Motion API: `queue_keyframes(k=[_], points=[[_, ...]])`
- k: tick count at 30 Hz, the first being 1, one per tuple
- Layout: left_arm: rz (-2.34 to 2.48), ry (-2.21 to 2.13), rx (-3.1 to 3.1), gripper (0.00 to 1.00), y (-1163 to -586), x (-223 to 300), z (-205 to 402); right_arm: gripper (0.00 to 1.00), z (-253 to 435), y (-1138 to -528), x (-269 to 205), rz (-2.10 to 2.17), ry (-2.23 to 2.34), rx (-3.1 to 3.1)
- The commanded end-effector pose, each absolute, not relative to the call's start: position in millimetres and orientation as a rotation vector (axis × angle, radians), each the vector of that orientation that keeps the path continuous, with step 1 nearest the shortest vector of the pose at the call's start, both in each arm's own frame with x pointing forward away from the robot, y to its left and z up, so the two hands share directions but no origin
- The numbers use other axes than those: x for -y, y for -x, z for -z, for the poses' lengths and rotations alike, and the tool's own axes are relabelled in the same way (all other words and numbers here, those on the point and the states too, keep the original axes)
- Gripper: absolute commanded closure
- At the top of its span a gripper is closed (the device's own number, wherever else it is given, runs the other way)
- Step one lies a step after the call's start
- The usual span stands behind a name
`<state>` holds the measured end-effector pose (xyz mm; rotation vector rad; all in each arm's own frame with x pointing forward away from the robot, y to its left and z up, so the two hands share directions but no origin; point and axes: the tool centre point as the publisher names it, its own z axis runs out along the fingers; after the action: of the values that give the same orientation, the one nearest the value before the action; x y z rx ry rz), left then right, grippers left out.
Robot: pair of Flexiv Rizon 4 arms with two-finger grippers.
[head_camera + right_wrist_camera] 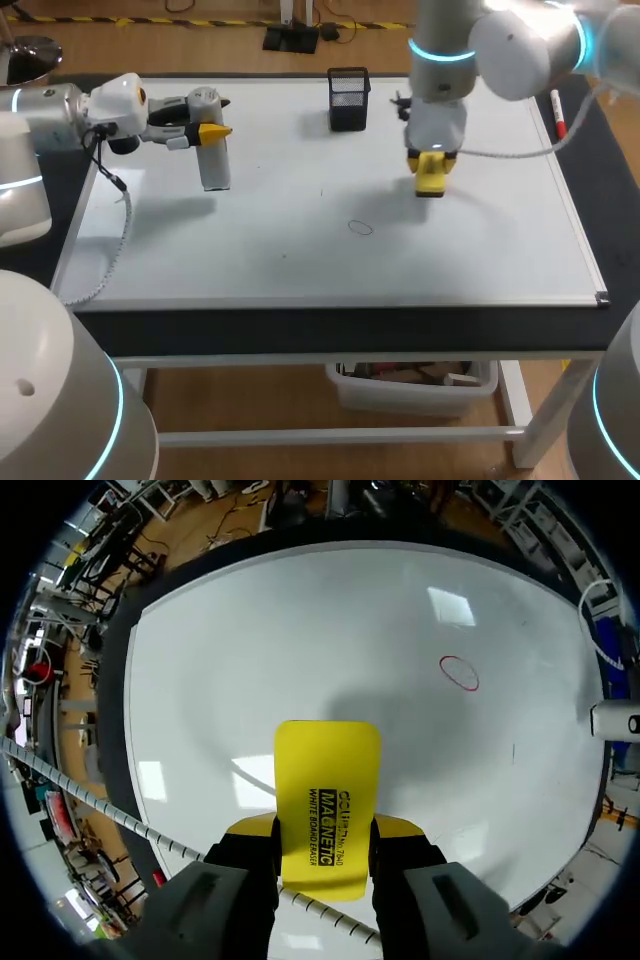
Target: Pick up the inspection probe, press it on each red-marked spot on the whiteboard one by one, put down the probe, pick up the eraser, and wipe off all the red marks.
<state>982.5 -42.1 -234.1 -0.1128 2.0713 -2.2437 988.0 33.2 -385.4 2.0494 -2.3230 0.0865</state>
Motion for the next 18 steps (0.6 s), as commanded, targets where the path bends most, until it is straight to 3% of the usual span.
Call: queue_keyframes(k=[1, 18], points=[[2.239, 0.115, -2.069, 1.0, -981, 42, 232, 1.0, 382, -971, -62, -0.141, -2.07, 2.303], [2.239, 0.115, -2.069, 1.0, -981, 42, 232, 1.0, 391, -929, -152, 0.062, -2.262, 2.127]])
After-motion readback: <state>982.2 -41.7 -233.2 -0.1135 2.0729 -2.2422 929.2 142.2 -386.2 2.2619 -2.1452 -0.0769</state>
